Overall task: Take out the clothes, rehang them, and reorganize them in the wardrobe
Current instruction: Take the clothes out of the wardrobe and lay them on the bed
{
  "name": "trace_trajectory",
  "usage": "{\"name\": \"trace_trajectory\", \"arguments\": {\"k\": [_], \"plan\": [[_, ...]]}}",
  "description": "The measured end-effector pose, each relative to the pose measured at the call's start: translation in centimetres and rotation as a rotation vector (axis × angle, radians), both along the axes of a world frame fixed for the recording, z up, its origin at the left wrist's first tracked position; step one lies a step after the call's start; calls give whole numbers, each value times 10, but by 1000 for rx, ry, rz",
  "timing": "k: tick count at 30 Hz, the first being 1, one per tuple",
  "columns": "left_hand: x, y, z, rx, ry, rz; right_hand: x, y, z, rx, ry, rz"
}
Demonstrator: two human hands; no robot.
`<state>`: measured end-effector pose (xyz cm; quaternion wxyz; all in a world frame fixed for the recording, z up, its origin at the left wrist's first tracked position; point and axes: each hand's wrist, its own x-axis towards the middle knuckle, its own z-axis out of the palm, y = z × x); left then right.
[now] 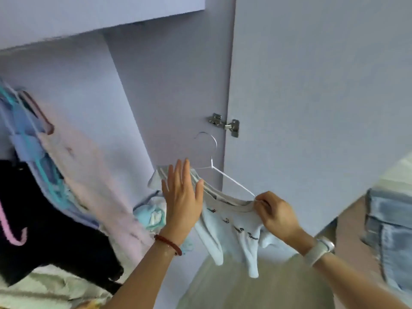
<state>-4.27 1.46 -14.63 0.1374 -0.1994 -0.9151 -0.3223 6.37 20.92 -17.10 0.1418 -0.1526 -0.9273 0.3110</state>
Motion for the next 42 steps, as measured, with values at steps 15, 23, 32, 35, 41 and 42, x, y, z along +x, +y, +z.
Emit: {"name": "trace_trajectory", "arguments": {"k": [15, 23, 32, 35, 41, 42], "plan": [[175, 239, -77, -24, -327, -882, 326, 113, -45, 84, -66, -721], [272, 318, -106, -255, -475, -1275, 425, 54, -82, -180, -317, -1148], [403, 349, -124, -449, -532, -1741, 471, -34, -77, -38, -402, -1773], [461, 338, -113, -456, -548, -1897, 494, -63, -65, -17, -381, -1959], [565, 315, -83, -392, -592, -2197, 553, -100, -46, 100, -175, -2294], [585, 314, -77, -356, -590, -2227, 569, -100, -43, 119, -134, -2327]]}}
